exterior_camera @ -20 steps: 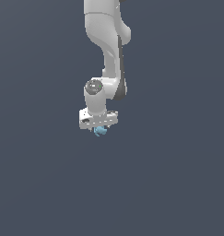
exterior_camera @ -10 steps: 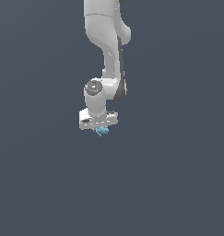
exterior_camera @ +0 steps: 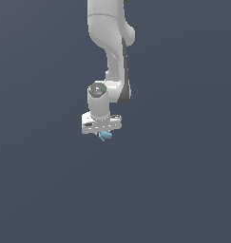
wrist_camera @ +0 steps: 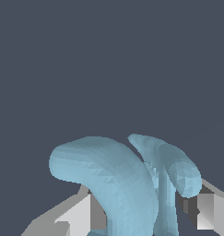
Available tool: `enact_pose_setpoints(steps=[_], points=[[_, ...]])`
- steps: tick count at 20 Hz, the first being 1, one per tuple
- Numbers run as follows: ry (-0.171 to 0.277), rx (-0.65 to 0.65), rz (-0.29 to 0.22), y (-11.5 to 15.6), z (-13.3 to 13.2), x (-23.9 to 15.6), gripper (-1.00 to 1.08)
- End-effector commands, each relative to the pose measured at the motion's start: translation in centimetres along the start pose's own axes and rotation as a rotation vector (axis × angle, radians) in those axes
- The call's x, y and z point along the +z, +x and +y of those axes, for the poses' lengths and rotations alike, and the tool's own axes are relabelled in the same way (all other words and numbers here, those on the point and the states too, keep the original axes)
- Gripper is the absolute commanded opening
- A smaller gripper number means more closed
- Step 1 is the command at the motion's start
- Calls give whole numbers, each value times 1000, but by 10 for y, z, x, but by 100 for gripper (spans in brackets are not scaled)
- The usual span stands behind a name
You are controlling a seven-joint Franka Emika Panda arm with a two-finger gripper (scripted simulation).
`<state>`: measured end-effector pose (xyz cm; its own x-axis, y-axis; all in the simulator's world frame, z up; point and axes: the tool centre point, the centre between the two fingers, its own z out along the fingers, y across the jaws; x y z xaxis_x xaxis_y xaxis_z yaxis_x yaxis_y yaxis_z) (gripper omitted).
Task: Pick up the object and move it to a goal position.
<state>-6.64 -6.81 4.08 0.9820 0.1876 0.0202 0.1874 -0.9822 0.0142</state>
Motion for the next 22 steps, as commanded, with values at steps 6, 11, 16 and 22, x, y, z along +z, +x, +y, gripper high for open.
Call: enact_pose_setpoints(steps=[6,11,16,22], points=[[-55,43,80,27,5,-14,-100],[-111,88,161,53,11,-31,-100],[-174,137,251,79,17,-53,-100],[-248,194,355,107,24,-82,-100]])
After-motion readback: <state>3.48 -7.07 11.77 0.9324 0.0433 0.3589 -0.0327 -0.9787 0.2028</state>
